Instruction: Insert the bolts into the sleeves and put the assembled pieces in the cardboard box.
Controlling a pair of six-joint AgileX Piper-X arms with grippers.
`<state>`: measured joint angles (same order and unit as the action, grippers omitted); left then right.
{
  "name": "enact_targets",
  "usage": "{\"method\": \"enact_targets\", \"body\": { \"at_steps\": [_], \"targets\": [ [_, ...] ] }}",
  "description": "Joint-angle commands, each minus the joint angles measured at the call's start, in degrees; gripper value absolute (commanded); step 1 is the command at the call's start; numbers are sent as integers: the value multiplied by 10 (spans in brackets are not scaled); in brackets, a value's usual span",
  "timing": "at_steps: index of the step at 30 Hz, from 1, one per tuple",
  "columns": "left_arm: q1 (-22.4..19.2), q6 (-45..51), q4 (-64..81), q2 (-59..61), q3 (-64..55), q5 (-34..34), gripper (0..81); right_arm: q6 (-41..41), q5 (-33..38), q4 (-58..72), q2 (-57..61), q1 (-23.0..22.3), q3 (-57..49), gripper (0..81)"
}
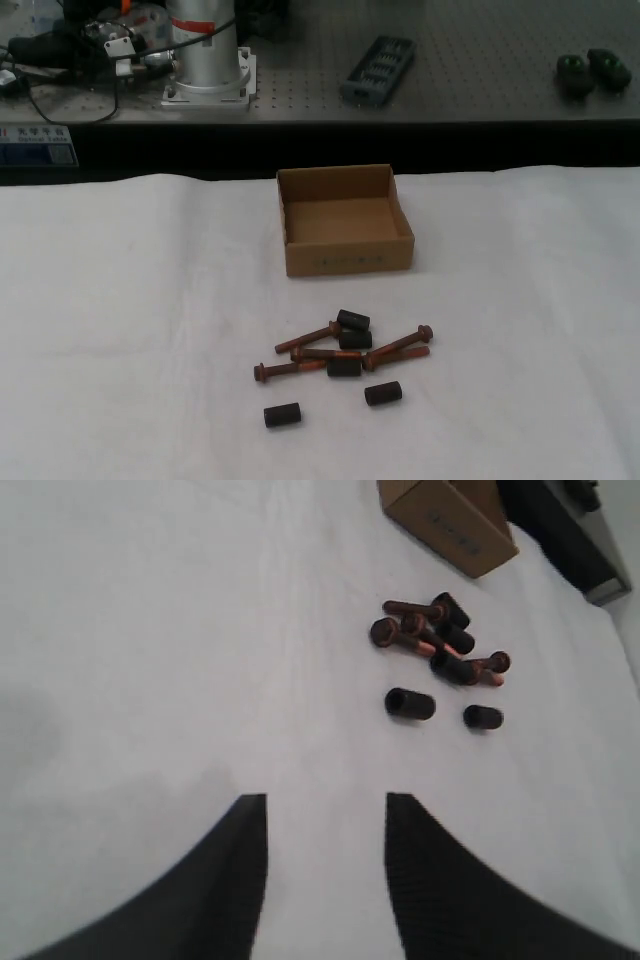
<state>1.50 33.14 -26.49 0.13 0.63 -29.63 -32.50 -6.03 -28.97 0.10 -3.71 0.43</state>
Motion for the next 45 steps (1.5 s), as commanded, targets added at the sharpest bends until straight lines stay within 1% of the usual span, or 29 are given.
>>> {"method": "enact_targets", "body": {
  "at_steps": [1,4,6,11,13,16,18,21,26,29,32,36,38,41,45],
  "targets": [
    [0,54,99,-1,-6,-19,400,1,35,42,-1,2,-4,293],
    [0,69,113,-1,-6,-22,377,1,55,48,-1,2,-7,293],
    [0,70,112,-1,-6,-36,358,8,71,52,30,2,-24,293],
    [0,69,112,-1,-12,-40,357,46,119,62,172,2,-105,293],
    [0,67,110,-1,-29,-36,357,60,161,62,244,2,-143,293],
    [0,67,96,-1,-47,-22,357,96,261,57,369,-1,-214,293],
    [0,67,82,-1,-55,-15,357,126,301,39,451,-15,-258,293],
    [0,67,76,-1,-60,-15,357,201,331,3,558,-62,-327,293],
    [0,85,76,-1,-59,-15,357,330,331,-50,703,-166,-438,298],
    [0,88,76,-1,-59,-15,357,401,308,-53,766,-212,-490,298],
    [0,88,76,-1,-59,-17,357,489,272,-54,812,-248,-527,297],
    [0,88,76,-1,-59,-17,357,594,207,-51,862,-293,-564,297],
    [0,88,76,-1,-59,-17,357,658,168,-44,884,-312,-575,297],
    [0,88,76,-1,-59,-17,357,726,114,-23,916,-333,-583,295],
    [0,88,76,-1,-59,-15,357,802,95,6,953,-348,-585,295]
  ]
}}
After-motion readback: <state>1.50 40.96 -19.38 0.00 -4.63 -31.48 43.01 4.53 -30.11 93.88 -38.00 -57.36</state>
